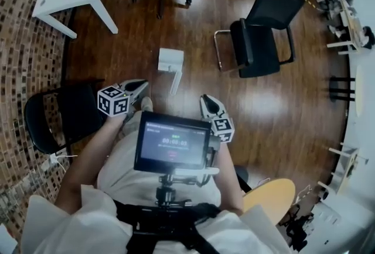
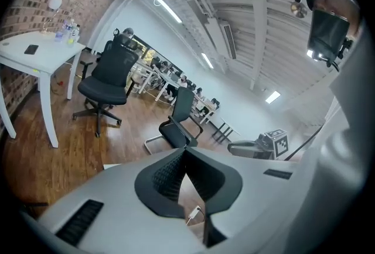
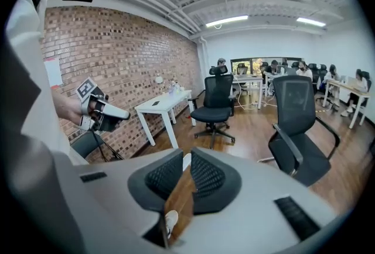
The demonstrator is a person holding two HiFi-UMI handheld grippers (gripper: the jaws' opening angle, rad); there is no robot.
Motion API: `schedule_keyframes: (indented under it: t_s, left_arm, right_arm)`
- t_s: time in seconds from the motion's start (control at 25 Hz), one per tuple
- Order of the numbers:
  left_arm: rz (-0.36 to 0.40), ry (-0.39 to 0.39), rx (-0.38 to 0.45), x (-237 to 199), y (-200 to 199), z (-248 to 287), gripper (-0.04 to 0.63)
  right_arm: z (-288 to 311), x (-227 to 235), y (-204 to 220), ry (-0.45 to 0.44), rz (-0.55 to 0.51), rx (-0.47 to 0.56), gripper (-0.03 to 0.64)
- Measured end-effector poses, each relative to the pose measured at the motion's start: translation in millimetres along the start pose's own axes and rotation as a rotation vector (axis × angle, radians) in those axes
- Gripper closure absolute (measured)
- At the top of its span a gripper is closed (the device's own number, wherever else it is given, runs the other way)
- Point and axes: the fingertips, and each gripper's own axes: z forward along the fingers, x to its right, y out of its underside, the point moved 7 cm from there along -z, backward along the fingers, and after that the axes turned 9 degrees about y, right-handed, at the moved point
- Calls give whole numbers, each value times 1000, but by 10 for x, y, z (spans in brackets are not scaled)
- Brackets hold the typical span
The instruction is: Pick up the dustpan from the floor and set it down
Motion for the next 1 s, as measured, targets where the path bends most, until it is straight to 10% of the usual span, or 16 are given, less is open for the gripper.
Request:
schedule_keyframes:
  t_s: [1.0]
  left_arm:
    - [-5,82,64,-490,-290,-148,595]
  right_arm:
    - [459,-182,-230,80,-52,-45,560]
